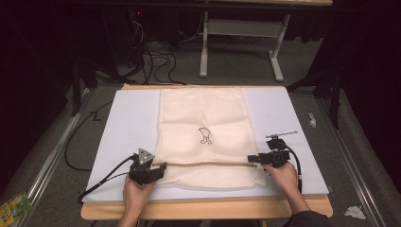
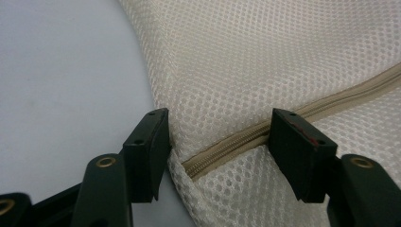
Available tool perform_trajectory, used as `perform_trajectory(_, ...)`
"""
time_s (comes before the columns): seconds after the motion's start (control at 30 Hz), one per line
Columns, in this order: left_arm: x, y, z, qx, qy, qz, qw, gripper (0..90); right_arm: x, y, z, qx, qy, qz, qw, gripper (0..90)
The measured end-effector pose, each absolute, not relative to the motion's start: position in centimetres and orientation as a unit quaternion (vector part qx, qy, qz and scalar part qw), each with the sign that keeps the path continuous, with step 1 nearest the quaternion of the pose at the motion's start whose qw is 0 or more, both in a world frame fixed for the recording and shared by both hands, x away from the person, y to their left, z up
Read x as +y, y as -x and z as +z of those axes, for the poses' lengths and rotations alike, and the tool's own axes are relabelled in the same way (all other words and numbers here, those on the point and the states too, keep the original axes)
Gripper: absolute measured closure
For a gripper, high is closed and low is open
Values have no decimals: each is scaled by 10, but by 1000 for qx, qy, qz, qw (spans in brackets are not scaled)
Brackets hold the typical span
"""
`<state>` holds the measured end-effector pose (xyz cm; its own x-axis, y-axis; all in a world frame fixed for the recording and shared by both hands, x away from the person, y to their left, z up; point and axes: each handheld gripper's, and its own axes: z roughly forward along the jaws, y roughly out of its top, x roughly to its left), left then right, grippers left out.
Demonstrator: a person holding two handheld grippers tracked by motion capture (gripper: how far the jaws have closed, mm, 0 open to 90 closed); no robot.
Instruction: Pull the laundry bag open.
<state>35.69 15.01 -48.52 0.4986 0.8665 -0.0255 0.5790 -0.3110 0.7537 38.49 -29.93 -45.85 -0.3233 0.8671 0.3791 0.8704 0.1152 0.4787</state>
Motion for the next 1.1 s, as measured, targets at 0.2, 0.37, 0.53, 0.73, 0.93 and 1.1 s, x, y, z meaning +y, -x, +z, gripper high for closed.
perform_trajectory(0.2, 149, -357, -485, 464, -783, 200, 362, 397, -305, -381, -459, -744, 584, -325, 26, 535)
perform_trajectory(0.37, 149, -357, -485, 465, -783, 200, 362, 396, -308, -380, -459, -742, 584, -327, 40, 541)
perform_trajectory(0.53, 149, -357, -486, 466, -782, 201, 362, 397, -302, -385, -459, -743, 579, -332, 45, 543)
perform_trajectory(0.73, 148, -356, -486, 469, -780, 204, 360, 397, -313, -373, -461, -740, 580, -335, 56, 581)
perform_trajectory(0.93, 144, -356, -483, 470, -785, 208, 347, 403, -312, -373, -462, -738, 581, -337, 62, 592)
perform_trajectory(1.1, 144, -356, -483, 471, -784, 206, 347, 406, -303, -378, -463, -747, 572, -334, 62, 757)
